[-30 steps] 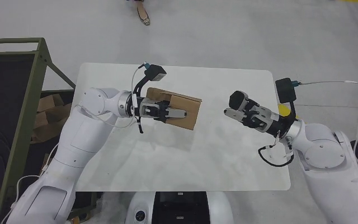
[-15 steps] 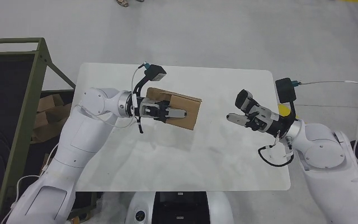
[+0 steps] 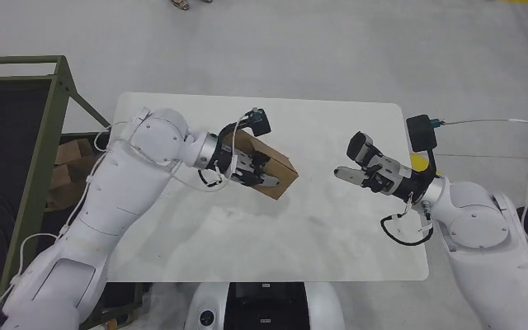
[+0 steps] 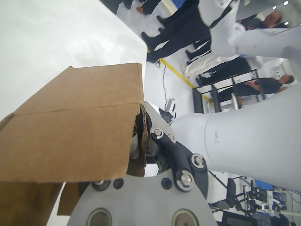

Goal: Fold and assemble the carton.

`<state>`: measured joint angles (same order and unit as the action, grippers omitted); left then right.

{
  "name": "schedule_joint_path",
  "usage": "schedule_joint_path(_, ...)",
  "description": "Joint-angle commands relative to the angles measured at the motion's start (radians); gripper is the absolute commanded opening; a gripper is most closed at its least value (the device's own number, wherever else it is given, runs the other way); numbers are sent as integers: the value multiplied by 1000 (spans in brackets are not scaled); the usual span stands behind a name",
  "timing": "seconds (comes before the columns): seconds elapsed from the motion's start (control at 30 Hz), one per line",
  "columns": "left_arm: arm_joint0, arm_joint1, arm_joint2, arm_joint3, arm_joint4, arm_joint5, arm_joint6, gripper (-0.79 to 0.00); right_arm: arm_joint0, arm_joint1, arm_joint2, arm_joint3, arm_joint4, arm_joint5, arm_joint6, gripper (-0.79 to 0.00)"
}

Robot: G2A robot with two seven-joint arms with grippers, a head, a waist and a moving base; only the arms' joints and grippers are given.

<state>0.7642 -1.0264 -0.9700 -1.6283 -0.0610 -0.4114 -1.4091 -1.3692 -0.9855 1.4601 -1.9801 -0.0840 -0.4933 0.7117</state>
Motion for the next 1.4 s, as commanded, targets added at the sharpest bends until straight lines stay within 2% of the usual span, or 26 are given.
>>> schedule_joint_path(0.0,-60,8,79,-4,88,-1,1,-785,-20,1,13,-6,-11,3,-20,0)
schedule_joint_path(0.2,-225,33,307,26,270,-52,52,-785,-79,5,67,-17,-28,17,-56,0)
schedule_joint_path(0.43,-408,58,576,57,336,-107,107,-785,-103,8,104,-44,-35,56,-53,0)
schedule_joint_path(0.8,-408,58,576,57,336,-107,107,-785,-102,9,106,-50,-42,59,-46,0)
schedule_joint_path(0.87,-384,58,577,52,331,-141,150,-785,-102,9,106,-50,-42,59,-46,0)
schedule_joint_path(0.93,-386,57,609,39,441,-110,111,-785,-102,9,106,-50,-42,59,-46,0)
schedule_joint_path(1.07,-396,46,651,2,533,-91,92,-785,-102,9,106,-50,-42,59,-46,0)
schedule_joint_path(1.37,-418,24,747,-8,649,-109,110,-785,-102,9,106,-50,-42,59,-46,0)
